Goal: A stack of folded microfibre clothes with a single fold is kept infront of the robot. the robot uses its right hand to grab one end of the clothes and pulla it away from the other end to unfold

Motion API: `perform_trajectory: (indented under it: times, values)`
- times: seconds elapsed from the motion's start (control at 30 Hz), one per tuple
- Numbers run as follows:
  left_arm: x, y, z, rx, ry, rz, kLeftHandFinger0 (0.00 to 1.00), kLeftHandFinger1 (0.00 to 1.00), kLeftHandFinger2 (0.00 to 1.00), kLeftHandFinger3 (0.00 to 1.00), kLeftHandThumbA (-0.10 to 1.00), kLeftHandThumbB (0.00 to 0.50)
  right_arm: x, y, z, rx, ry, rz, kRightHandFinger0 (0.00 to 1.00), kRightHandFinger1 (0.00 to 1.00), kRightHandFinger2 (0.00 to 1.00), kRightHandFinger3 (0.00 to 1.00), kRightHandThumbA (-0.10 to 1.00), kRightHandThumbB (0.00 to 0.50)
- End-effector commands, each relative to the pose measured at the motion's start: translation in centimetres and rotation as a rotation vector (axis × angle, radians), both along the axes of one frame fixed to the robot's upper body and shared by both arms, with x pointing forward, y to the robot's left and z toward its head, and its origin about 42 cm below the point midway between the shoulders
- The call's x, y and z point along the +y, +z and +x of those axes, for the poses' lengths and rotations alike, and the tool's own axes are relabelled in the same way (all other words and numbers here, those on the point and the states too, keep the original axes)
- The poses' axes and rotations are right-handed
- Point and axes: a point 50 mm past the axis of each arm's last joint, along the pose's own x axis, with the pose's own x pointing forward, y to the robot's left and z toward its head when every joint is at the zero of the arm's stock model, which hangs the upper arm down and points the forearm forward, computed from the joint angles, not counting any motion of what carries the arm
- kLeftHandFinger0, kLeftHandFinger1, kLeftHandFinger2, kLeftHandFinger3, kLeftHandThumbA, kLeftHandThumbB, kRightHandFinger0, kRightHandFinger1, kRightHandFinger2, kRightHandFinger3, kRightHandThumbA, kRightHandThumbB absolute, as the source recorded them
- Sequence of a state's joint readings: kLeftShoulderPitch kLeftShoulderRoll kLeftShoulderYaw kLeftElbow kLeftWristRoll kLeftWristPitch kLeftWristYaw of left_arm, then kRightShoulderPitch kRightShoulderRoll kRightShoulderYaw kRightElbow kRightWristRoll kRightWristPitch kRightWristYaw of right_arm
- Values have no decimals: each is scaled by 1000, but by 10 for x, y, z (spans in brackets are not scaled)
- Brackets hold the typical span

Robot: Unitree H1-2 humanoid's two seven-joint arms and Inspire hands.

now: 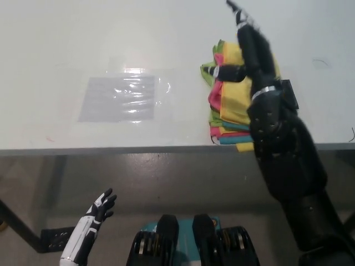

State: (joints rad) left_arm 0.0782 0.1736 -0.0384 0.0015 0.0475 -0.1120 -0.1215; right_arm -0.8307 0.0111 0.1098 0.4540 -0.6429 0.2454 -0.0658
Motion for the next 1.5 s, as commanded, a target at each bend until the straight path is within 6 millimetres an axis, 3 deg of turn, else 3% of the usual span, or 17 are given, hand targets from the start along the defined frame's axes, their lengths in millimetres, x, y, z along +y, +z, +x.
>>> perform_trajectory:
  times: [0.0, 0.23, 0.3, 0.63, 0.77, 0.83, 0.87, 0.9, 0.93, 0.97, 1.0, 1.1, 1.17, 1.2, 1.27, 1.33, 1.47]
  values:
    - [5, 10, 4, -48, -10, 48, 1000, 1000, 1000, 1000, 1000, 319, 17, 14, 15, -55, -24, 27, 1000, 1000, 1000, 1000, 1000, 336]
    - [5, 8, 3, -54, -9, 59, 1000, 1000, 1000, 1000, 1000, 336, 20, -32, 23, 109, -48, 71, 1000, 1000, 1000, 1000, 1000, 335]
    - [4, 8, 5, -62, -14, 73, 1000, 1000, 1000, 1000, 1000, 336, 17, -44, 24, 149, -75, 39, 1000, 1000, 1000, 1000, 1000, 374]
    - [6, 8, 8, -60, -14, 90, 1000, 1000, 1000, 1000, 1000, 347, -1, -72, 28, 238, -97, 91, 1000, 1000, 1000, 1000, 1000, 362]
    - [6, 3, 6, -39, -20, 107, 1000, 1000, 1000, 1000, 1000, 323, -7, -77, 23, 204, -149, 176, 1000, 1000, 1000, 1000, 1000, 308]
    - [6, 2, 7, -31, -18, 112, 1000, 1000, 1000, 1000, 1000, 319, -6, -71, 21, 165, -179, 235, 771, 938, 1000, 1000, 998, 263]
    - [6, 2, 8, -24, -20, 116, 1000, 1000, 1000, 1000, 1000, 318, -6, -69, 20, 139, -186, 252, 571, 721, 869, 1000, 996, 238]
    - [7, 2, 8, -24, -20, 117, 1000, 1000, 1000, 1000, 1000, 317, -6, -69, 20, 130, -189, 257, 468, 597, 735, 902, 1000, 238]
    - [6, 3, 8, -24, -20, 118, 1000, 1000, 1000, 1000, 1000, 317, -7, -68, 20, 120, -192, 264, 416, 552, 698, 861, 1000, 238]
    - [6, 3, 8, -19, -18, 115, 1000, 1000, 1000, 1000, 1000, 316, -8, -68, 20, 111, -203, 284, 178, 310, 482, 697, 1000, 225]
    - [6, 3, 8, -17, -21, 117, 1000, 1000, 1000, 1000, 1000, 314, -10, -69, 20, 108, -216, 310, 23, 161, 321, 534, 972, 213]
    - [5, 6, 14, -26, -19, 117, 1000, 1000, 1000, 1000, 1000, 312, -17, -67, 24, 88, -232, 358, 0, 79, 261, 272, 720, 146]
    - [5, 7, 16, -28, -22, 114, 1000, 1000, 1000, 1000, 1000, 314, -22, -68, 26, 90, -241, 378, 0, 122, 407, 286, 489, 122]
    - [6, 8, 18, -34, -22, 116, 1000, 1000, 1000, 1000, 1000, 315, -23, -66, 27, 84, -244, 382, 0, 167, 480, 337, 449, 116]
    - [6, 10, 20, -46, -25, 126, 1000, 1000, 1000, 1000, 1000, 308, -26, -66, 29, 85, -248, 397, 0, 180, 524, 407, 300, 120]
    - [7, 12, 22, -54, -26, 126, 1000, 1000, 1000, 1000, 1000, 305, -30, -66, 30, 85, -255, 411, 0, 248, 609, 492, 290, 123]
    - [6, 15, 24, -64, -29, 140, 1000, 1000, 1000, 1000, 1000, 292, -37, -66, 30, 61, -266, 432, 31, 300, 645, 512, 318, 127]
